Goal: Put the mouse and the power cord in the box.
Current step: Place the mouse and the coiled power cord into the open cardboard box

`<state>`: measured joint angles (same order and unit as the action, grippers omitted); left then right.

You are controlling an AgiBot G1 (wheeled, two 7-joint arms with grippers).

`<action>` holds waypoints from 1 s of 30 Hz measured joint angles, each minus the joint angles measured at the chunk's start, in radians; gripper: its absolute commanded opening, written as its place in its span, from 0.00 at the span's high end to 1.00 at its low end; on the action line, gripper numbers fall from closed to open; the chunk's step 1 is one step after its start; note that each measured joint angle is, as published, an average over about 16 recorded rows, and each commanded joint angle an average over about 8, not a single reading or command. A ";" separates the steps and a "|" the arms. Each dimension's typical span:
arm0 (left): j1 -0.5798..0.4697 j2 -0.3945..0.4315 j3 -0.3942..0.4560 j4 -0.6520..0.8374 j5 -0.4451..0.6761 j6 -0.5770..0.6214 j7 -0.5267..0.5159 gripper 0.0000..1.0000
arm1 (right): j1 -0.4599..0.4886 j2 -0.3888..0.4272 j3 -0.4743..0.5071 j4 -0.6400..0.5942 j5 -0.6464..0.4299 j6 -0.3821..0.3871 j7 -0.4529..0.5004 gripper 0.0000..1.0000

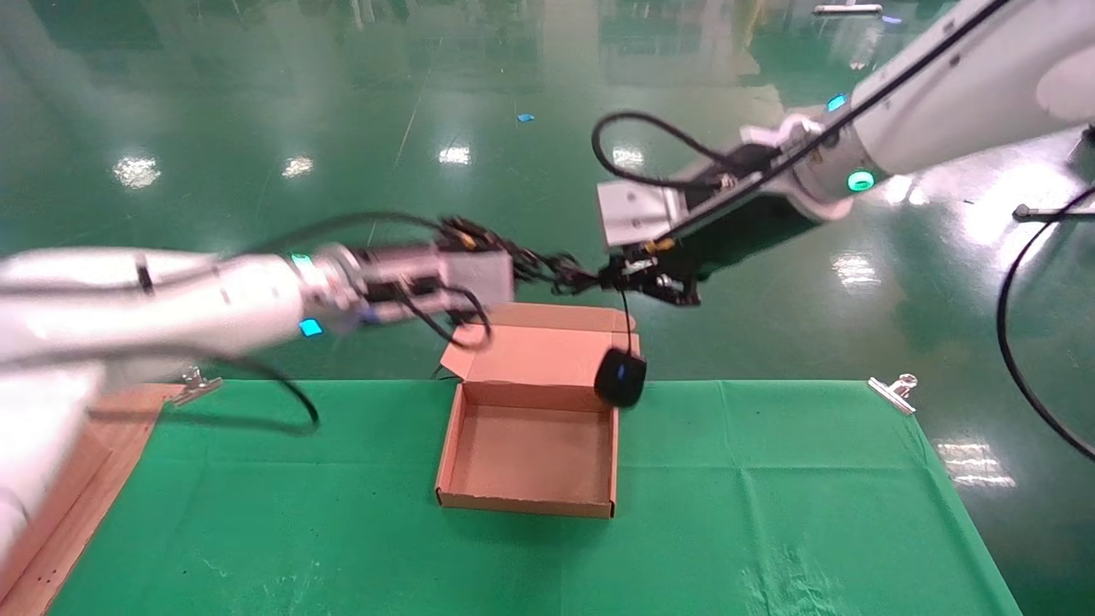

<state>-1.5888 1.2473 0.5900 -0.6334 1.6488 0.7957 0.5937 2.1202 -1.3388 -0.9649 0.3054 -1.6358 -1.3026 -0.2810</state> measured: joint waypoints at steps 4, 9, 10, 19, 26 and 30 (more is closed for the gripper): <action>0.124 0.007 0.000 -0.101 0.007 -0.067 -0.059 1.00 | -0.013 0.007 -0.001 -0.029 0.010 -0.007 -0.023 1.00; 0.248 0.037 0.023 -0.165 0.079 -0.198 -0.121 1.00 | -0.019 0.014 0.004 -0.064 0.023 -0.012 -0.057 1.00; 0.267 0.044 0.031 -0.170 0.099 -0.228 -0.131 1.00 | -0.019 0.015 0.005 -0.070 0.026 -0.012 -0.064 1.00; 0.355 0.105 0.140 -0.141 0.270 -0.448 -0.219 1.00 | -0.011 0.016 0.013 -0.119 0.042 -0.013 -0.121 1.00; 0.352 0.112 0.236 -0.106 0.308 -0.480 -0.309 0.85 | -0.012 0.014 0.015 -0.150 0.048 -0.015 -0.151 1.00; 0.339 0.110 0.279 -0.094 0.306 -0.467 -0.360 0.35 | -0.015 0.012 0.015 -0.165 0.050 -0.015 -0.161 1.00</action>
<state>-1.2497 1.3570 0.8687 -0.7275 1.9548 0.3292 0.2338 2.1049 -1.3267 -0.9495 0.1403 -1.5863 -1.3180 -0.4418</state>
